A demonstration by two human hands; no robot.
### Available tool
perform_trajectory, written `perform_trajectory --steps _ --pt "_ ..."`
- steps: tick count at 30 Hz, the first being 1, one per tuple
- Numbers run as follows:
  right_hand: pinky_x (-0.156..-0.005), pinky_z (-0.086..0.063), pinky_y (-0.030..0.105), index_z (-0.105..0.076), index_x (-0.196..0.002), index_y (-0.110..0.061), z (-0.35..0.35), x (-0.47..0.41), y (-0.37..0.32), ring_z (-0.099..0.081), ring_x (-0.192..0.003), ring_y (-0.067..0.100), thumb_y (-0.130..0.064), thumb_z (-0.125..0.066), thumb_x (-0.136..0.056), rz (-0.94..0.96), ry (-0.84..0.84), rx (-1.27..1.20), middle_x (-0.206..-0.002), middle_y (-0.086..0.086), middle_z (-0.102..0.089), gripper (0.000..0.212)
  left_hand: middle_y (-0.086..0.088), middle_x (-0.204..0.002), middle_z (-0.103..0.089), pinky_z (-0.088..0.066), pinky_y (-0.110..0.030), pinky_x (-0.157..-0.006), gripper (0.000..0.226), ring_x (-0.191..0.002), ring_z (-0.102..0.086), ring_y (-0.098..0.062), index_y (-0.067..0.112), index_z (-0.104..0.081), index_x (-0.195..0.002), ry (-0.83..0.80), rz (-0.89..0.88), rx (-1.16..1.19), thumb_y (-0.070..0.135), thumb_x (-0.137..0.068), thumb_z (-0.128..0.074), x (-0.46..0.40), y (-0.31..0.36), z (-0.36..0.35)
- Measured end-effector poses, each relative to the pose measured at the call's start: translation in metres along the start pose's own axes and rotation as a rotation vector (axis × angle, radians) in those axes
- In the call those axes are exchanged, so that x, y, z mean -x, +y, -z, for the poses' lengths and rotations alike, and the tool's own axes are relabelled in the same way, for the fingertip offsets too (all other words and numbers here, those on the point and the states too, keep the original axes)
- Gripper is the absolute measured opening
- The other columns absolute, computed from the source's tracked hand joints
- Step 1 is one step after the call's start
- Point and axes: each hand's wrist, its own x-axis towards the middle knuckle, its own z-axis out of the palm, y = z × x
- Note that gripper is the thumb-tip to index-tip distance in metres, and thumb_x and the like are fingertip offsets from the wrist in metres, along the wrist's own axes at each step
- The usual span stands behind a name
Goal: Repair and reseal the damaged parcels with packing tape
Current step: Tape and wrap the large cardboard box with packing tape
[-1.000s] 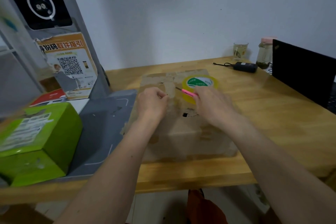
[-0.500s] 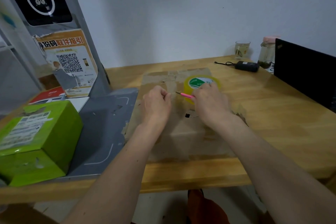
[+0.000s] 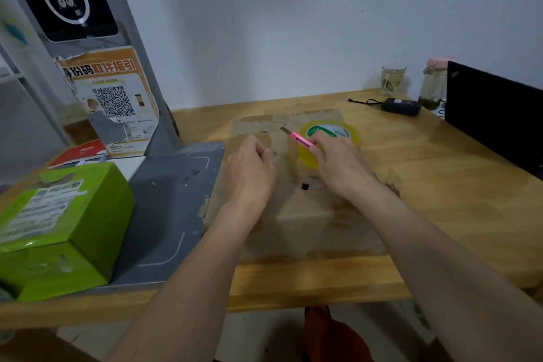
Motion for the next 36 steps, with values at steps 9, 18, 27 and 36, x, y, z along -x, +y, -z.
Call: perform_trajectory --steps 9,18,27,36 --pt "-0.091 -0.043 0.043 -0.062 -0.118 -0.02 -0.01 -0.003 -0.017 -0.026 -0.136 0.028 -0.031 -0.044 -0.1 0.05 0.092 0.007 -0.144 0.008 -0.038 0.028 0.004 -0.074 -0.065 -0.054 -0.039 -0.074 0.017 -0.076 -0.064 -0.016 0.024 -0.056 -0.077 0.087 0.017 0.253 0.024 -0.094 -0.059 0.01 -0.014 0.048" --pt "-0.082 -0.036 0.033 -0.07 -0.089 -0.02 -0.046 -0.044 -0.058 -0.049 -0.11 0.035 -0.008 -0.053 -0.091 0.274 -0.112 0.107 -0.101 0.015 -0.059 0.021 -0.002 -0.07 -0.067 -0.047 -0.019 -0.052 0.016 -0.061 -0.06 -0.01 0.02 -0.061 -0.077 0.073 -0.054 0.514 0.018 -0.092 -0.064 0.032 -0.019 0.07" --pt "-0.088 -0.053 0.033 -0.064 -0.108 0.003 -0.007 -0.012 -0.073 -0.065 -0.098 0.026 -0.031 -0.037 -0.103 0.001 -0.433 -1.178 -0.108 0.019 -0.068 0.043 0.004 -0.059 -0.063 -0.043 -0.015 -0.049 0.018 -0.053 -0.055 -0.005 0.019 -0.065 -0.077 -0.176 -0.143 0.702 0.009 -0.092 -0.063 0.03 -0.031 0.091" --pt "-0.068 -0.059 0.035 -0.06 -0.102 0.002 0.017 0.039 -0.043 -0.069 -0.079 0.029 -0.025 -0.038 -0.1 -0.072 -0.799 -1.48 -0.091 0.022 -0.066 0.035 0.003 -0.059 -0.057 -0.039 -0.016 -0.048 0.021 -0.051 -0.05 -0.005 0.011 -0.06 -0.08 -0.338 -0.278 0.791 0.011 -0.099 -0.05 0.029 -0.014 0.079"
